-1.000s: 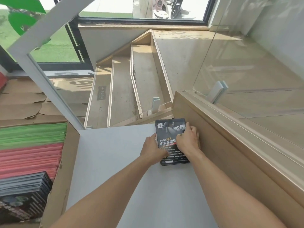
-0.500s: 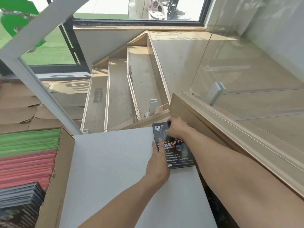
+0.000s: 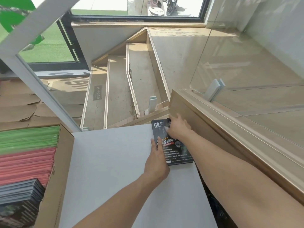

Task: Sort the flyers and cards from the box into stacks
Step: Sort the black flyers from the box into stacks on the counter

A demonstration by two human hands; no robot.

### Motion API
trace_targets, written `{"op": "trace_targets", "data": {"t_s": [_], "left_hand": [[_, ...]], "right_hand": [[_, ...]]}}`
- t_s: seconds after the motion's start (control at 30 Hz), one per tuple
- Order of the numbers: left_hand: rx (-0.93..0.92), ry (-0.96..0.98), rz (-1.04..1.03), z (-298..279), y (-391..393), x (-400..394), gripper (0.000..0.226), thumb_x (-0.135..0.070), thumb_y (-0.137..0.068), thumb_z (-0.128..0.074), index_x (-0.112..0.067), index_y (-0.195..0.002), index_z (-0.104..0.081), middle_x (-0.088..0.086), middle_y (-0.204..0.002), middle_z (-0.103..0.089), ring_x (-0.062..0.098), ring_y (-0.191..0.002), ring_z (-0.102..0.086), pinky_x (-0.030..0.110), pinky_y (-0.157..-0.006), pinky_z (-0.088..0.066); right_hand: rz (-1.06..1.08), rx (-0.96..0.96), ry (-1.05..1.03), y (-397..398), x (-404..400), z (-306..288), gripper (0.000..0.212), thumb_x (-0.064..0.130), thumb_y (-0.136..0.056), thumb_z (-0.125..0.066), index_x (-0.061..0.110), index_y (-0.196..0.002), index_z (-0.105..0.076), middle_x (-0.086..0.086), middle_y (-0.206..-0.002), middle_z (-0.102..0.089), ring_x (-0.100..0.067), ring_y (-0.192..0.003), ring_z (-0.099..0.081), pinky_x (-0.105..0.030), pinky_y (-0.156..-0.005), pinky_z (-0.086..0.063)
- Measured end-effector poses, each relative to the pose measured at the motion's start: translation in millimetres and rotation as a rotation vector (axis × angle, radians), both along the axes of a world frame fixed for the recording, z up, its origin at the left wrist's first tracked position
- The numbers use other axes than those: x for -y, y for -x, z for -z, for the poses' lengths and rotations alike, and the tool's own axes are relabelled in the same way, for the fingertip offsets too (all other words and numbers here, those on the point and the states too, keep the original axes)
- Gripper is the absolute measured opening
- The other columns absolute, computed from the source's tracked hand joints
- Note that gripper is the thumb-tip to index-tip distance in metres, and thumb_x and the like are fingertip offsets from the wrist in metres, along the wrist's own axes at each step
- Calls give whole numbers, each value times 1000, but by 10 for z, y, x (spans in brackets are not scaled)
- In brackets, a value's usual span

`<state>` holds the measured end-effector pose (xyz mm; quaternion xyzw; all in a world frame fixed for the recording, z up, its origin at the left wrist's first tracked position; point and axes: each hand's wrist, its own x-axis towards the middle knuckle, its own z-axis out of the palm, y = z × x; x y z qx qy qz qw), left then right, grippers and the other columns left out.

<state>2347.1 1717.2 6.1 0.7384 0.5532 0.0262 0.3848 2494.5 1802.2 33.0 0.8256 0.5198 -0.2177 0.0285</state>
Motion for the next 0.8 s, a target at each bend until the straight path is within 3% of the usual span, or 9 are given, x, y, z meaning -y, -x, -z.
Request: {"op": "trace_targets", "data": {"t_s": [0.07, 0.17, 0.23, 0.37, 0.5, 0.63, 0.8], "left_hand": [[48, -16, -5, 34, 35, 7, 109, -16, -87, -68, -20, -160, 13, 3, -169, 14, 23, -151, -26, 35, -101, -48], [93, -51, 29, 58, 84, 3, 108, -19, -88, -67, -16, -160, 14, -4, -168, 17, 14, -156, 5, 34, -111, -40], [94, -80, 69, 75, 120, 11, 113, -21, -87, -69, -16, -159, 17, -8, -165, 22, 12, -155, 14, 31, -119, -30], [86, -37, 49, 86, 248, 61, 129, -28, -79, -82, -22, -158, 20, -6, -167, 20, 10, -155, 6, 26, -118, -22], [94, -72, 14, 62, 394, 164, 127, -29, -80, -82, -26, -158, 18, -6, -167, 19, 10, -155, 10, 26, -123, -10], [148, -125, -60, -33, 557, 344, 112, -30, -88, -75, -27, -160, 12, -10, -168, 13, 6, -155, 8, 24, -122, -8], [274, -266, -162, -149, 958, 564, 85, -25, -94, -67, -31, -160, -13, -19, -166, -13, -1, -151, -11, 14, -117, -12]], "right_hand": [[35, 18, -74, 74, 96, -31, 69, 44, -99, -57, 31, -158, -25, -4, -167, -13, -34, -144, -31, -50, -107, -39], [77, 47, -283, 222, 348, -38, 54, 35, -97, -57, 29, -149, -42, -3, -151, -40, -25, -132, -43, -42, -103, -38], [92, 66, -333, 319, 561, 17, 50, 23, -93, -56, 31, -142, -48, 0, -138, -49, -22, -124, -46, -37, -98, -36], [42, 70, -276, 428, 835, 213, 54, 21, -91, -53, 32, -143, -46, -2, -137, -48, -23, -128, -41, -39, -105, -38], [17, 55, -233, 411, 837, 246, 50, 28, -92, -49, 29, -142, -47, -5, -142, -43, -26, -132, -36, -44, -106, -38], [-4, 21, -191, 373, 825, 196, 47, 28, -96, -48, 29, -142, -45, -6, -145, -39, -27, -134, -33, -44, -108, -36], [-47, 66, -172, 356, 865, 196, 47, 26, -96, -45, 28, -143, -44, -5, -143, -41, -25, -133, -34, -42, -103, -36]]}}
